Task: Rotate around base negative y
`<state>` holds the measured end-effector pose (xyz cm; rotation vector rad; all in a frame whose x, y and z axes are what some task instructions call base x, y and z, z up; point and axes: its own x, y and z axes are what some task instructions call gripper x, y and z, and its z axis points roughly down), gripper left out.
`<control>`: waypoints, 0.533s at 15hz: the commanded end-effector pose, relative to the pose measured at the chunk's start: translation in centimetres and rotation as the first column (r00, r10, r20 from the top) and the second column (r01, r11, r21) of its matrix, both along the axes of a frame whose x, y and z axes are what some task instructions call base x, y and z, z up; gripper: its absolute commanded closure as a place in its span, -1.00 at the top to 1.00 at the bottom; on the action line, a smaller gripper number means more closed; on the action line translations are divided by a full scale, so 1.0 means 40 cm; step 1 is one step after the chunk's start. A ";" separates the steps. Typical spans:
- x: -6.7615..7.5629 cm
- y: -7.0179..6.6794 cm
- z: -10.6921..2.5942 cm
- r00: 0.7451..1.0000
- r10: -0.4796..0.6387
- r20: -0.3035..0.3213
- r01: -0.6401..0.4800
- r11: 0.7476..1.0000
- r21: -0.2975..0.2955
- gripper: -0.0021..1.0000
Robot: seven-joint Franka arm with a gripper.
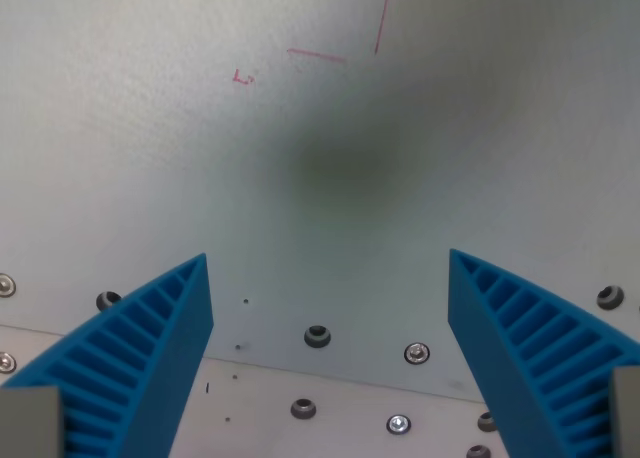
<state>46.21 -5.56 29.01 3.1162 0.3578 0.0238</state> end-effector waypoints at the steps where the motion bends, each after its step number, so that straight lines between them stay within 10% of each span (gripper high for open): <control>1: -0.014 0.001 -0.001 0.988 0.001 0.152 -0.001 1.000 0.002 1.00; 8: -0.014 0.001 -0.001 0.973 0.000 0.232 -0.001 1.000 0.002 1.00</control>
